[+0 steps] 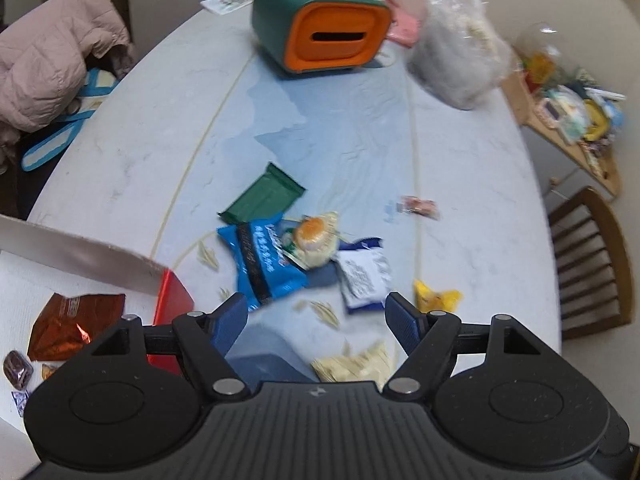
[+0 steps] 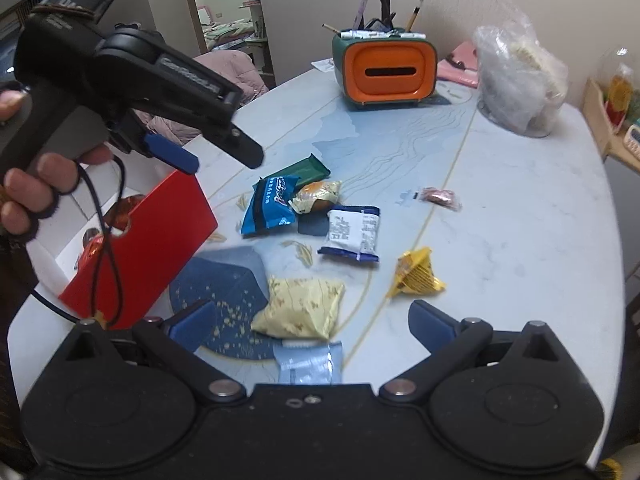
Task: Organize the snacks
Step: 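Move both open tools back toward the remaining snacks on the table, then grasp the orange-yolk pastry with the left tool while the right tool grasps the cream bag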
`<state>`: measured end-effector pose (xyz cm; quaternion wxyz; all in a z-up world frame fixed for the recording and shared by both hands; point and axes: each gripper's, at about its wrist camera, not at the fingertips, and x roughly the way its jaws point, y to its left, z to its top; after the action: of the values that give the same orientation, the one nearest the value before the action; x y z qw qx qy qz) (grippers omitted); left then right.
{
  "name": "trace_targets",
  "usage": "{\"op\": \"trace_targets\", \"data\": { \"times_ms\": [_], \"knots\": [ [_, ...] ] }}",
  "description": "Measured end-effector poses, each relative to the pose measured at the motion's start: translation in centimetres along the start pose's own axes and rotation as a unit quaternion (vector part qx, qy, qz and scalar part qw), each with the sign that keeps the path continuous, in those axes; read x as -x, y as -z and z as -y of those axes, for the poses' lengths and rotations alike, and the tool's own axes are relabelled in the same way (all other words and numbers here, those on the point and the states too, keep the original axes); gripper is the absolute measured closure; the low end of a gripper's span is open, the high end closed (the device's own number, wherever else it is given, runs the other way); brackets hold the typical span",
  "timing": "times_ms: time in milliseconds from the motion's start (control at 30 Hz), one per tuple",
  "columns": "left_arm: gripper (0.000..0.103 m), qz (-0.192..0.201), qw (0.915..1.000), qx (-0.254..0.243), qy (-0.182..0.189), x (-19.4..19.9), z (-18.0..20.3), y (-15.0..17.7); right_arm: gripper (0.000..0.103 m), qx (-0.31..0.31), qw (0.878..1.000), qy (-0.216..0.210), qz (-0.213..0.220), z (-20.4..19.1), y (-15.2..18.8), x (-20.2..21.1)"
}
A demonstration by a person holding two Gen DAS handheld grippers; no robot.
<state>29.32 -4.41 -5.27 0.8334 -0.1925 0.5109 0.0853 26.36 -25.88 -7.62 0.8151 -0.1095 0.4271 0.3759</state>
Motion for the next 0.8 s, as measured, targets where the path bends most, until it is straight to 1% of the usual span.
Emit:
{"op": "trace_targets", "data": {
  "times_ms": [167, 233, 333, 467, 533, 633, 800],
  "knots": [
    [0.028, -0.014, 0.9995, 0.019, -0.023, -3.2, -0.6, -1.0, 0.002, -0.001, 1.0, -0.017, -0.016, 0.2, -0.8, -3.3],
    [0.028, -0.017, 0.9992, 0.014, -0.034, -4.2, -0.4, -1.2, 0.003, 0.001, 1.0, -0.02, -0.024, 0.1, -0.9, -4.5],
    [0.028, -0.011, 0.9989, -0.002, -0.046, -5.0, 0.3, -1.5, 0.004, 0.003, 0.999, -0.024, -0.036, 0.1, -1.0, -6.2],
    [0.028, -0.002, 0.9988, -0.024, -0.043, -6.0, 1.3, -2.6, 0.005, 0.004, 0.998, -0.026, -0.051, 0.4, -1.1, -8.2],
    [0.028, -0.01, 0.9986, -0.035, -0.037, -6.9, 1.8, -3.1, 0.006, 0.001, 0.998, -0.027, -0.058, 0.7, -1.2, -9.1],
    [0.028, -0.019, 0.9977, -0.052, -0.039, -8.4, 2.4, -3.6, 0.008, -0.002, 0.997, -0.028, -0.069, 0.9, -1.1, -10.5],
    [0.028, -0.034, 0.9971, -0.057, -0.038, -10.5, 2.5, -4.3, 0.013, 0.009, 0.996, -0.027, -0.08, 0.7, -0.9, -12.0]
  ]
}}
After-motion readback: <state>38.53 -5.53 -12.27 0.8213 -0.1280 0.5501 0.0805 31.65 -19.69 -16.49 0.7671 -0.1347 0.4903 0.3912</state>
